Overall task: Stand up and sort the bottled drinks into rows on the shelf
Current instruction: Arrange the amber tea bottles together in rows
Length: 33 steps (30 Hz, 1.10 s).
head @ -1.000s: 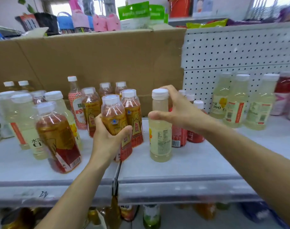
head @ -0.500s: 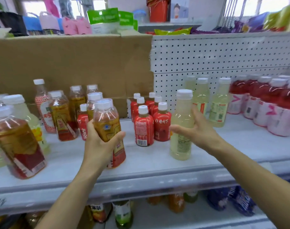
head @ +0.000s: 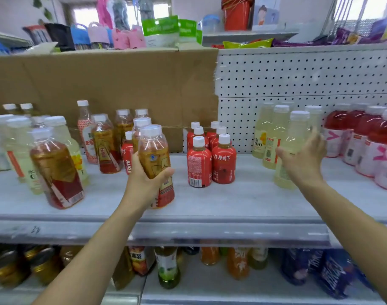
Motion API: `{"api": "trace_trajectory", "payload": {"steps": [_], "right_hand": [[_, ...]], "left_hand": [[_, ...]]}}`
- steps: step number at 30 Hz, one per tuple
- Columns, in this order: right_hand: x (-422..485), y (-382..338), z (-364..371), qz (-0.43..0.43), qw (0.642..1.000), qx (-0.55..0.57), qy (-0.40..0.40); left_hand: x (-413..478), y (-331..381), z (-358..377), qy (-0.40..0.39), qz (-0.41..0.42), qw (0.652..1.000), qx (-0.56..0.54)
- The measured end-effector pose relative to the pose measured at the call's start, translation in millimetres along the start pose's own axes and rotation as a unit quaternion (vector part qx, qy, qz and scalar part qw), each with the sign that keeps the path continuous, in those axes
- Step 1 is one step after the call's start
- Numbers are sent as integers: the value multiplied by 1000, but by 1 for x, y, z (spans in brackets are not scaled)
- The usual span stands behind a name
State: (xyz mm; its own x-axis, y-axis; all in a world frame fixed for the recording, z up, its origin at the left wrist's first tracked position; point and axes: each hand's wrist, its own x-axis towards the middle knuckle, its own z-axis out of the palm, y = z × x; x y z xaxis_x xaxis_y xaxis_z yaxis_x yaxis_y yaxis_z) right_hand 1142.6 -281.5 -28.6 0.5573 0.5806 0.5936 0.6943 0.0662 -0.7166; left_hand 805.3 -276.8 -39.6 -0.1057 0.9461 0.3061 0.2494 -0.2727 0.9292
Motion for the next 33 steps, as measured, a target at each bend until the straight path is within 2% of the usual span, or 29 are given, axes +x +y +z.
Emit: {"api": "trace_trajectory", "payload": {"steps": [2,3,6,8,10,15,17,20,23,25,30,33], "right_hand": [[-27,-21,1,-98,993,31,58],[-41,-33,4,-130,989,59,50],[-80,-71,22,-170,972,138,-87],[-100,-96,38,-166,945,185,-211],[-113,-119,57,-155,922,195,-297],[-131,-157,101,-72,889,225,-392],[-139,-165,116,-45,888,239,-390],[-152,-172,135,-20,906,244,-346],[-164,-183,150,-5,918,242,-315],[-167,-186,153,2,921,242,-305],[-184,-206,171,7,932,233,-278],[-192,-215,179,8,936,235,-260]], "left_hand": [[-7,-7,-3,-10,-1,1000,18],[-11,-10,-5,-17,-1,1000,22],[-22,-16,-15,-37,4,999,12],[-22,-19,-26,-22,28,999,23],[-18,-24,-40,24,55,997,56],[-7,-39,-79,116,95,984,98],[-4,-45,-96,139,108,979,106],[0,-57,-128,180,125,970,101],[7,-72,-160,259,147,946,126],[15,-78,-170,275,121,946,120],[45,-90,-192,119,27,990,68],[50,-93,-195,89,26,992,83]]}}
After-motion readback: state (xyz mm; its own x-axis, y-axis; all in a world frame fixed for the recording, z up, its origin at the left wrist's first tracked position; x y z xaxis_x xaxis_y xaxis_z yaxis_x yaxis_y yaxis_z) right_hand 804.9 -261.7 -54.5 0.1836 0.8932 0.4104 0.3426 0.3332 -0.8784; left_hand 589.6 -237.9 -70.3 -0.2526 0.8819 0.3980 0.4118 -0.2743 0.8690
